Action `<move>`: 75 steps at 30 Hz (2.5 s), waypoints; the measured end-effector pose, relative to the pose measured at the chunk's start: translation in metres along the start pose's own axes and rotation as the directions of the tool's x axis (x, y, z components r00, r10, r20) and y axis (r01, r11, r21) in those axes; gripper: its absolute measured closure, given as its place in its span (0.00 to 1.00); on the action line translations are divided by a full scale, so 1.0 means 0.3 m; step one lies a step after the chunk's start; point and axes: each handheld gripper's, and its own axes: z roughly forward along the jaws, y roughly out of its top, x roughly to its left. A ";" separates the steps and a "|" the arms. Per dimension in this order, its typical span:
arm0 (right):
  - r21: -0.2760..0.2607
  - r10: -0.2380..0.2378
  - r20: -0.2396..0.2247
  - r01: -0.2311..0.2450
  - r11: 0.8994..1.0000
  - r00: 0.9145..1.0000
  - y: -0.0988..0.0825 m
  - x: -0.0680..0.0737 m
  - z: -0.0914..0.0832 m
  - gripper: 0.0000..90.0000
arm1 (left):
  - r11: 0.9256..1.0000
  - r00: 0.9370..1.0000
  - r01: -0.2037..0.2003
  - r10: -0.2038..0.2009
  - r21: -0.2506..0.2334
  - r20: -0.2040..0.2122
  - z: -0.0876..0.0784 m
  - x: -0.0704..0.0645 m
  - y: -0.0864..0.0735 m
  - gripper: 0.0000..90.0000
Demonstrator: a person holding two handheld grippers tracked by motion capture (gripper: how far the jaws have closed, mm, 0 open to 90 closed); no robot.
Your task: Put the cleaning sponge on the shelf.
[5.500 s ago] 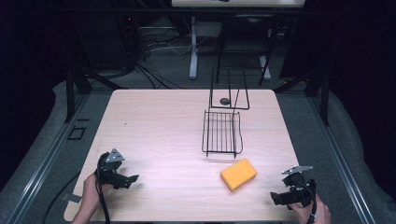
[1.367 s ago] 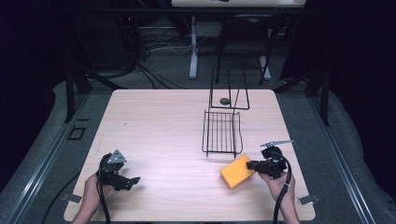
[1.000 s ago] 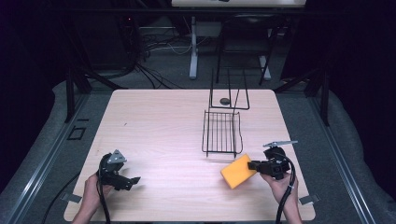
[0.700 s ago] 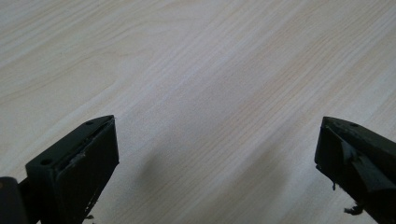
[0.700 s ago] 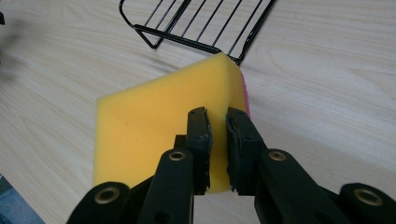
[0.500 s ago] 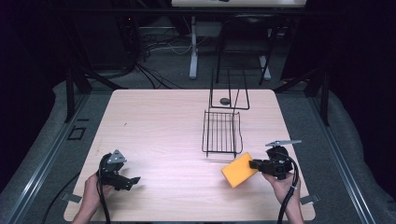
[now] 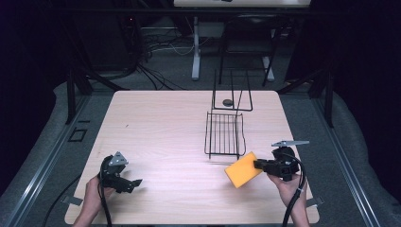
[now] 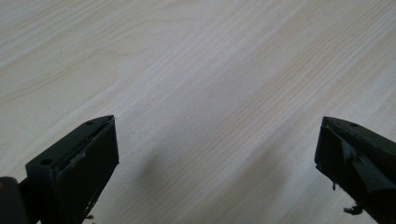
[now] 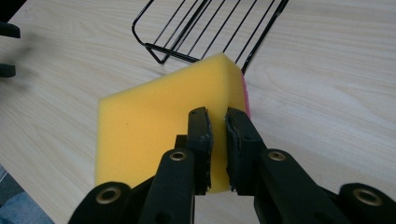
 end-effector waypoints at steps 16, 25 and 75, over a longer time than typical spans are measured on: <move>-0.021 -0.024 -0.010 0.024 1.000 1.000 0.030 0.042 -0.020 0.90 | 1.000 1.000 0.001 -0.001 -0.001 -0.001 0.000 -0.001 0.000 0.00; -0.026 -0.041 -0.001 0.041 0.999 0.999 0.062 0.061 -0.022 0.90 | 1.000 1.000 0.002 -0.002 0.000 -0.002 0.002 0.001 -0.001 0.00; -0.144 0.026 0.024 -0.022 0.989 0.999 0.215 0.080 0.057 0.90 | 1.000 1.000 -0.002 0.002 -0.005 -0.005 0.001 0.001 -0.001 0.00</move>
